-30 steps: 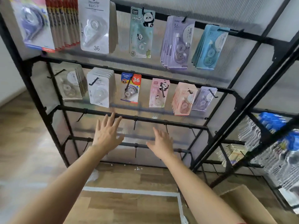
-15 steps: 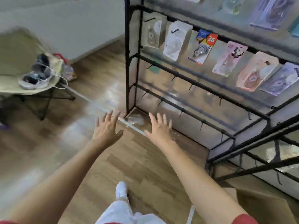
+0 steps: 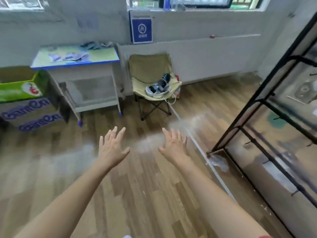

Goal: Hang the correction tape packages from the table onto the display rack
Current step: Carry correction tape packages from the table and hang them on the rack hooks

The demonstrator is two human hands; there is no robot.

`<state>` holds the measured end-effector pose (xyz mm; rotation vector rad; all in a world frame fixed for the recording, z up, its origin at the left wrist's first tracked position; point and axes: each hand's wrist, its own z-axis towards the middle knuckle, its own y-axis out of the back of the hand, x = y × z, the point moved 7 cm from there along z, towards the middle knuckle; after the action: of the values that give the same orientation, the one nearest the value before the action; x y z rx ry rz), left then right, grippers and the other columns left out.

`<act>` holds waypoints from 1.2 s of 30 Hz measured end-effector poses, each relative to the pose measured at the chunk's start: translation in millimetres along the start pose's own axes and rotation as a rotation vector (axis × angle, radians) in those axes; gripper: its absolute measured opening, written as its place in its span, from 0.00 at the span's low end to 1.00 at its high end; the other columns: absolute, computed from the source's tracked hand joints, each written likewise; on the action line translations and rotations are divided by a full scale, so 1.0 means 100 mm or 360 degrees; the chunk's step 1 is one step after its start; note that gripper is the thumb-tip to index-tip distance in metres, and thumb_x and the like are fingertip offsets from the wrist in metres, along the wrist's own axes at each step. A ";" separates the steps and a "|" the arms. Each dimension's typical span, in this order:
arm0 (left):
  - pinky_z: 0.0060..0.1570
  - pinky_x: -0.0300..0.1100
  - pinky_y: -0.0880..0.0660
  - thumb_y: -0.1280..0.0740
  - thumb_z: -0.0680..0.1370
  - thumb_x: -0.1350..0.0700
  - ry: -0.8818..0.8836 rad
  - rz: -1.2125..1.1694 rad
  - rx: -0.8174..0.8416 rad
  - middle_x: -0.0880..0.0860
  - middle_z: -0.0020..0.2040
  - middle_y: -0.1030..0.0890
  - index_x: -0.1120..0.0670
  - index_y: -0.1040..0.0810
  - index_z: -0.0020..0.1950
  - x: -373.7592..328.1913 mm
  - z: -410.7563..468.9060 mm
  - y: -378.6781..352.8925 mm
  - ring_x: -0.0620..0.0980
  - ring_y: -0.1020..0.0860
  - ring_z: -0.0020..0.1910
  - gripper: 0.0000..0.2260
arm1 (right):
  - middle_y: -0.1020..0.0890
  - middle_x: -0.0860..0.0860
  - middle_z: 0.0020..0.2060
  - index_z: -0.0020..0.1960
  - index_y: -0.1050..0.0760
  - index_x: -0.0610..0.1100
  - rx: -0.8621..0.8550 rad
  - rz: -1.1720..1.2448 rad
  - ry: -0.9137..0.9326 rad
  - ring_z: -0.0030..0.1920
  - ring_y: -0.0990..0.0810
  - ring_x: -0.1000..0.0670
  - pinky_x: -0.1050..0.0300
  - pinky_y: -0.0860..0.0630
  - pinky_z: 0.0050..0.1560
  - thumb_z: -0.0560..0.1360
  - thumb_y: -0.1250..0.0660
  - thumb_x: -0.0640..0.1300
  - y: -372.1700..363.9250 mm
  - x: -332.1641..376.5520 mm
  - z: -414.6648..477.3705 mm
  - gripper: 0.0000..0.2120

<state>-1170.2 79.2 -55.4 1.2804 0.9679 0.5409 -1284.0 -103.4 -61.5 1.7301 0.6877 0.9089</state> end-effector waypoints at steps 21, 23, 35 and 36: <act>0.73 0.52 0.55 0.37 0.77 0.45 0.0406 0.0022 -0.0384 0.52 0.78 0.51 0.46 0.49 0.77 2.39 2.40 1.39 0.53 0.52 0.77 0.32 | 0.49 0.45 0.77 0.78 0.54 0.51 -0.0105 -0.0096 0.0498 0.76 0.54 0.42 0.39 0.55 0.73 0.78 0.41 0.55 0.38 2.85 2.92 0.34; 0.73 0.52 0.55 0.37 0.77 0.45 0.0424 0.0012 -0.0419 0.52 0.78 0.50 0.46 0.48 0.77 2.49 2.88 1.52 0.53 0.52 0.77 0.32 | 0.49 0.45 0.77 0.78 0.54 0.51 -0.0135 -0.0090 0.0524 0.76 0.54 0.42 0.40 0.55 0.73 0.78 0.42 0.56 0.54 3.00 3.40 0.34; 0.73 0.51 0.54 0.37 0.77 0.45 0.0557 -0.0033 -0.0443 0.52 0.78 0.51 0.46 0.49 0.77 3.19 4.95 1.83 0.53 0.52 0.77 0.32 | 0.49 0.45 0.77 0.78 0.54 0.51 -0.0097 -0.0078 0.0656 0.76 0.52 0.43 0.40 0.53 0.73 0.78 0.41 0.55 0.97 3.94 5.68 0.34; 0.73 0.51 0.54 0.37 0.77 0.45 0.0562 -0.0024 -0.0437 0.52 0.78 0.51 0.45 0.49 0.77 3.28 5.11 1.84 0.53 0.51 0.77 0.32 | 0.49 0.45 0.77 0.78 0.53 0.50 -0.0095 -0.0082 0.0653 0.76 0.52 0.43 0.40 0.53 0.73 0.78 0.41 0.56 0.96 4.02 5.86 0.34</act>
<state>-540.7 108.3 18.8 0.9476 1.1473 0.8764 -571.6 -117.3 15.9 1.4781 0.9556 1.2514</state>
